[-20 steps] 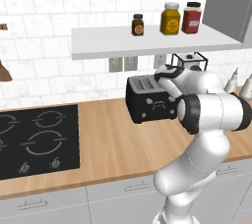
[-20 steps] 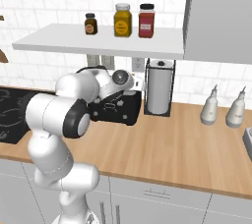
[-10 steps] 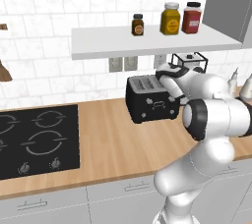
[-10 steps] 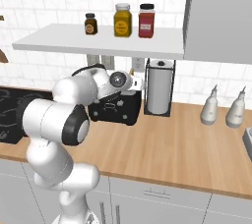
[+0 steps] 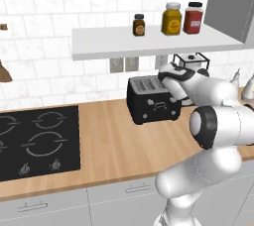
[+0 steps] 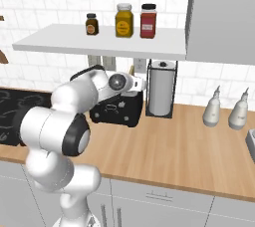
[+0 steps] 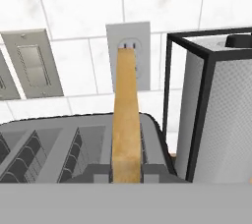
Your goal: Start the toaster. Once the lever pops up, take the bread to the plate on the dining counter.
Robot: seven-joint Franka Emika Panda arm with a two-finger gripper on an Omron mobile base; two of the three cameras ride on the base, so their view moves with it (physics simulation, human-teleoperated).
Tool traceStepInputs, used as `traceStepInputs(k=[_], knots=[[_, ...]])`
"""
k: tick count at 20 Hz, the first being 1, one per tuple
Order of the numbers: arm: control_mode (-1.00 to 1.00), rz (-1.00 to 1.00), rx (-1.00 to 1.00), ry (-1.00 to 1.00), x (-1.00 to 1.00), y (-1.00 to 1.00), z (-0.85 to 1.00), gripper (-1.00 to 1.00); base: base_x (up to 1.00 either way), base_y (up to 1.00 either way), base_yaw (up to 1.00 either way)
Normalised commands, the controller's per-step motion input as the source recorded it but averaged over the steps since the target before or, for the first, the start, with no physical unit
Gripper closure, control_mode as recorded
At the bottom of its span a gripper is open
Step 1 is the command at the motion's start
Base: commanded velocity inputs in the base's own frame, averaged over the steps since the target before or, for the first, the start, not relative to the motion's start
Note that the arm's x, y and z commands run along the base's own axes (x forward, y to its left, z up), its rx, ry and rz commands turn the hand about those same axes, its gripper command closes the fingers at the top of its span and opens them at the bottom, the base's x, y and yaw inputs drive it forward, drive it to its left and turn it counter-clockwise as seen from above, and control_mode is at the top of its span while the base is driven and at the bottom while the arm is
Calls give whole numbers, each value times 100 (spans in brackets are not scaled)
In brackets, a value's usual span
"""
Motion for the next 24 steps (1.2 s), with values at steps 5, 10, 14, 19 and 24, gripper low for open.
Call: traceStepInputs(k=[5,10,14,19,24], knots=[[-100,0,0,0,-7,9,49,100,0,0,0],[-100,0,0,0,-26,8,43,100,0,0,0],[-100,0,0,0,-38,1,49,100,0,0,0],[-100,0,0,12,-51,2,54,100,0,0,0],[-100,0,-3,26,-74,15,25,100,0,0,0]])
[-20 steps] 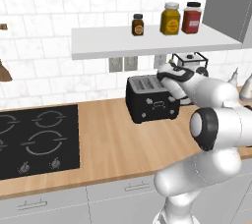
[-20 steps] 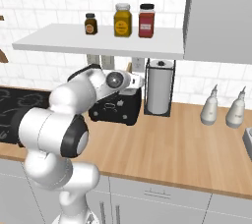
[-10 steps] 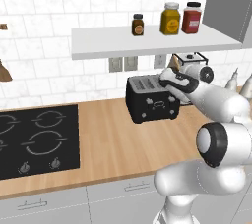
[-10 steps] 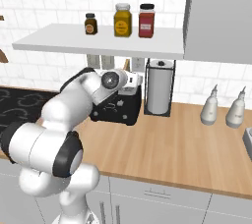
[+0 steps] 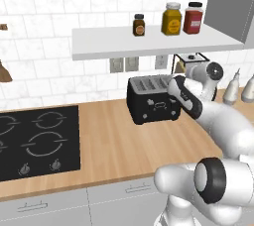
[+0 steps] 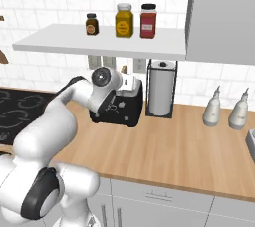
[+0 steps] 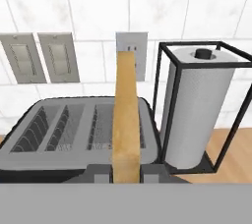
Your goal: Start the toaster. Once the lever pops up, take the bread to the plate on the dining counter.
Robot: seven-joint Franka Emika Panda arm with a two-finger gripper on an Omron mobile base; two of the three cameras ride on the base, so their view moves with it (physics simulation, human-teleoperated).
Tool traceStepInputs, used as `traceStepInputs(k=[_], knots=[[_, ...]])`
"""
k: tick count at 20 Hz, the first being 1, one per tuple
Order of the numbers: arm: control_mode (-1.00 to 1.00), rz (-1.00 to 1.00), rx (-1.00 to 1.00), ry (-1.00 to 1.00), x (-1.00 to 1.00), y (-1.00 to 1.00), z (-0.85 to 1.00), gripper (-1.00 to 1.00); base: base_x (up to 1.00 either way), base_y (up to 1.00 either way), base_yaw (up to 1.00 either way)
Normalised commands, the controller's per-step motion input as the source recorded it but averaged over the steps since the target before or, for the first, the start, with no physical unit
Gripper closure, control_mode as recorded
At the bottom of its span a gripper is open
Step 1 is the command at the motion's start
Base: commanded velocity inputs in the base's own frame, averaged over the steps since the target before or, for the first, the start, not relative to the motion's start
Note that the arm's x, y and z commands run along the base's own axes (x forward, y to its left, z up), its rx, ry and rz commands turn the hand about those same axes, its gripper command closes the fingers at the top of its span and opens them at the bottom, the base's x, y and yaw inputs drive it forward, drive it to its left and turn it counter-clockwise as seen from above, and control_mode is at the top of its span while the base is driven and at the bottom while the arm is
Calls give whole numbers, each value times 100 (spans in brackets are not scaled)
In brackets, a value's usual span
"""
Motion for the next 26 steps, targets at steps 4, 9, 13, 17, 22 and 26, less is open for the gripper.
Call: traceStepInputs(k=[4,9,13,17,22,26], knots=[[-100,0,-1,16,-52,33,44,100,0,0,0],[-100,0,0,11,-61,22,36,100,0,0,0],[-100,0,0,9,-73,23,20,100,0,0,0],[-100,2,0,5,-80,31,0,100,0,0,0],[-100,2,0,3,-73,25,0,100,0,0,0],[-100,2,0,0,-65,8,0,100,0,0,0]])
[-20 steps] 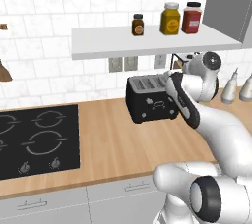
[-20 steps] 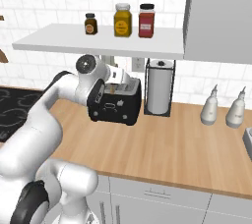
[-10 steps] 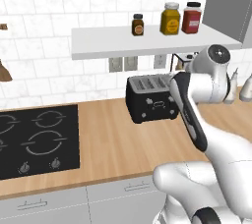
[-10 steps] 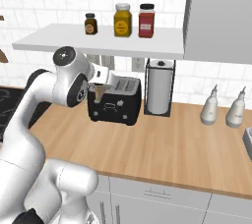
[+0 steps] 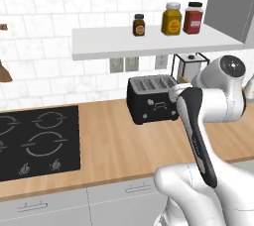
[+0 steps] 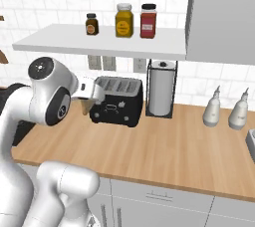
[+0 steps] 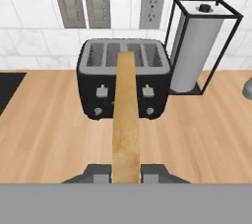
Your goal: Start the toaster. Once the lever pops up, take the bread to the plate on the dining counter.
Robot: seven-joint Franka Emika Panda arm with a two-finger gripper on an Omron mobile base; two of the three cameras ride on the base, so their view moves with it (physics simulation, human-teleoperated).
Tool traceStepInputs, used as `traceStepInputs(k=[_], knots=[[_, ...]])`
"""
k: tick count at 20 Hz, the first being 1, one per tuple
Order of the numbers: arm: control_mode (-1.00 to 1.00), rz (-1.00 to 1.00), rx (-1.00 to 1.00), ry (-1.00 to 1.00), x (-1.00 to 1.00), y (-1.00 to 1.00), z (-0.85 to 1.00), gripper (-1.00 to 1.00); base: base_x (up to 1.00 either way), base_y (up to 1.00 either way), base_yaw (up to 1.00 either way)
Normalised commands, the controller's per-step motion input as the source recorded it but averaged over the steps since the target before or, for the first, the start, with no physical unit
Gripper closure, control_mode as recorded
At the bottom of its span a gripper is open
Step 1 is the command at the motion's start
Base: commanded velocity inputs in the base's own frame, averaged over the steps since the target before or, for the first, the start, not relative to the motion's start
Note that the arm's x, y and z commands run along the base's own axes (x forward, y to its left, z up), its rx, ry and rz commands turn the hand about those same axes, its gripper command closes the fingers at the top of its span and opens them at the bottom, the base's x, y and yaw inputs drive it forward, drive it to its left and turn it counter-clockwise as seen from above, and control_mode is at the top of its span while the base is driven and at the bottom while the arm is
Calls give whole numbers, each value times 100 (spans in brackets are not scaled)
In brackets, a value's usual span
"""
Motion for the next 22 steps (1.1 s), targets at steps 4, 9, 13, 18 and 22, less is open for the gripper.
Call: traceStepInputs(k=[4,9,13,18,22], knots=[[-100,2,0,0,-68,13,0,100,0,0,0],[-100,0,0,0,-51,9,1,100,0,0,0],[-100,0,0,0,-34,1,0,100,0,0,0],[-100,0,1,0,-28,-2,0,100,0,0,0],[-100,0,2,0,-12,-2,0,100,0,0,0]])
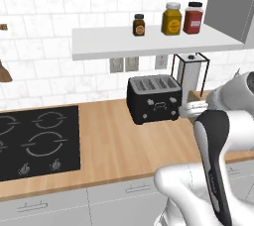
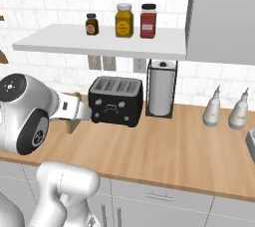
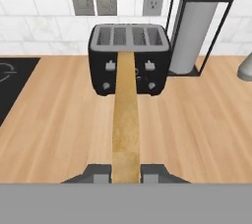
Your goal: Start the toaster. Once the lever pops up, take the bread to the plate on the dining counter.
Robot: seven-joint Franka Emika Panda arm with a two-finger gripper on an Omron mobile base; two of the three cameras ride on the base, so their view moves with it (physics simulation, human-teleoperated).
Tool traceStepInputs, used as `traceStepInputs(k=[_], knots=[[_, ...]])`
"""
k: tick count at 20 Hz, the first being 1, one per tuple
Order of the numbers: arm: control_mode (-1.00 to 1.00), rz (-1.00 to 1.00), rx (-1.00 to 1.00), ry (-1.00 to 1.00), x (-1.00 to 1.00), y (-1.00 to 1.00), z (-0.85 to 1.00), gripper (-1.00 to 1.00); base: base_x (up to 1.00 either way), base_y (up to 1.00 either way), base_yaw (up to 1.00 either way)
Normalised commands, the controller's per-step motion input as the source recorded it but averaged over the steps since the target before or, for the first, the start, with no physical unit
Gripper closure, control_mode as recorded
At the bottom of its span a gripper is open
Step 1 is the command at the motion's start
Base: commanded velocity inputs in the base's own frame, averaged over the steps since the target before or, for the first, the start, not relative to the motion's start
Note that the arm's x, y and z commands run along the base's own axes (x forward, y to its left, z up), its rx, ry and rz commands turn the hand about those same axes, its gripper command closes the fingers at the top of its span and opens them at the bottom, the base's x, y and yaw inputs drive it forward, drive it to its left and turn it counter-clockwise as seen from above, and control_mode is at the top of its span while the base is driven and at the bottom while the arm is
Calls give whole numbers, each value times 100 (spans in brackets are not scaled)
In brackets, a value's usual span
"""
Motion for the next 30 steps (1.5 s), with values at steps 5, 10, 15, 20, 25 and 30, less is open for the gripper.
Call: traceStepInputs(k=[5,10,15,20,25,30], knots=[[-100,0,1,0,-4,0,0,100,0,0,0],[100,0,0,0,0,0,0,100,-38,-1,4],[100,0,0,0,0,0,0,100,-54,1,45],[100,0,0,0,0,0,0,100,-30,15,91],[100,0,0,0,0,0,0,100,-25,2,100],[100,0,0,0,0,0,0,100,-22,0,100]])
